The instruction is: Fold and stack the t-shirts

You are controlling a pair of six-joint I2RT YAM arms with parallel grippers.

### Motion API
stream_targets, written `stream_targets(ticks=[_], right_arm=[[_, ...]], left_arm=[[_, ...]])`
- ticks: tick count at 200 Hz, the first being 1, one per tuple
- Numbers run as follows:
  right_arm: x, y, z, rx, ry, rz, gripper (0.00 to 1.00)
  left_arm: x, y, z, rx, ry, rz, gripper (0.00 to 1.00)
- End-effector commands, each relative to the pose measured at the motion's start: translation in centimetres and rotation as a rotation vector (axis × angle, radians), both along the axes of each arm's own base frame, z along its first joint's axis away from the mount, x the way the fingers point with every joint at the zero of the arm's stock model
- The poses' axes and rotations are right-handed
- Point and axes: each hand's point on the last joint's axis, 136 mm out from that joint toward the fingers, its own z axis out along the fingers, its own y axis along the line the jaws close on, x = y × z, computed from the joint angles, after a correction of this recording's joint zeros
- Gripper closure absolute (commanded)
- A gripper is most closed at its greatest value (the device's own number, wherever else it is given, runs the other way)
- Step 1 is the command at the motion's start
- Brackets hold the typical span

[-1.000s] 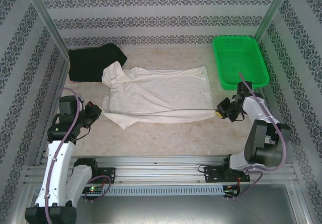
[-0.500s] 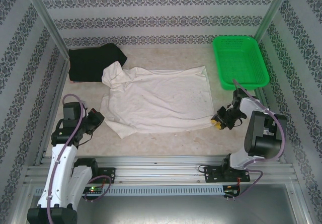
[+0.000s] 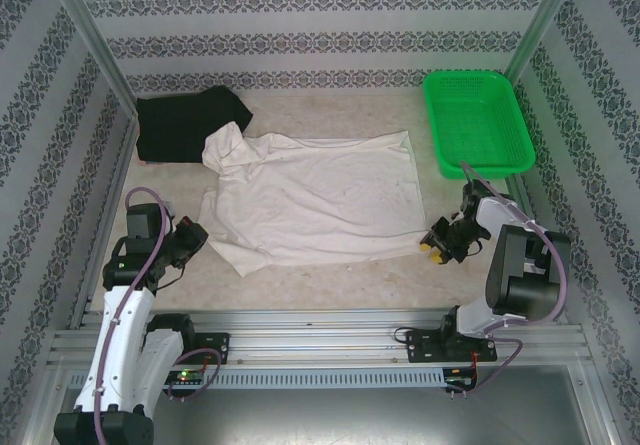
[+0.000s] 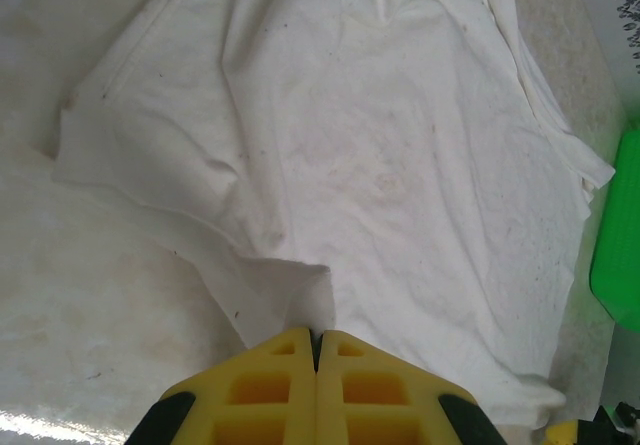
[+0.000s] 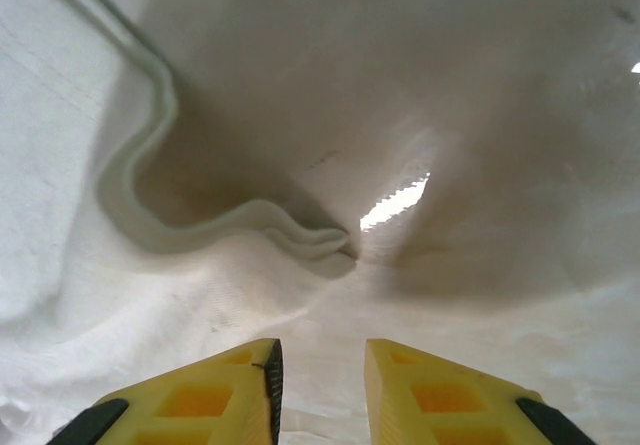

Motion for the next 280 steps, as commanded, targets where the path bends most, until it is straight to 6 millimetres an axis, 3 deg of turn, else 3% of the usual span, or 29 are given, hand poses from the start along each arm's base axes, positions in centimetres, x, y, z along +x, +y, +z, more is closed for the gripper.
stream_targets(ticks=[1,54,101,176,280], right_arm=[[0.2,-0.5,-0.6,-0.034,-0.002,-0.011,0.72],[2.0,-1.2,-1.3,-0.064,-0.022,-0.028,0.8],[2.5,-1.6,-0.9,-0.091,-0.032,-0.035,1.0],[3.5,-0.9,1.8,-0.066,-0.067,-0.011,1.0],[6.7,-0.4,0.9,-0.062,-0.047,0.064,1.0]], left_arm=[[0.5,0.1,0.0,0.0,-0.025,-0.005,1.0],[0.5,0.2,0.1,0.009,-0.022,-0.008,1.0],[0.5,0.2,0.0,0.011,-0.019,-0.007,1.0],[0.5,0.2,-0.2,0.004,-0.019,-0.006,1.0],[0.5,0.0,-0.4,-0.002,-0.015,-0.015,1.0]])
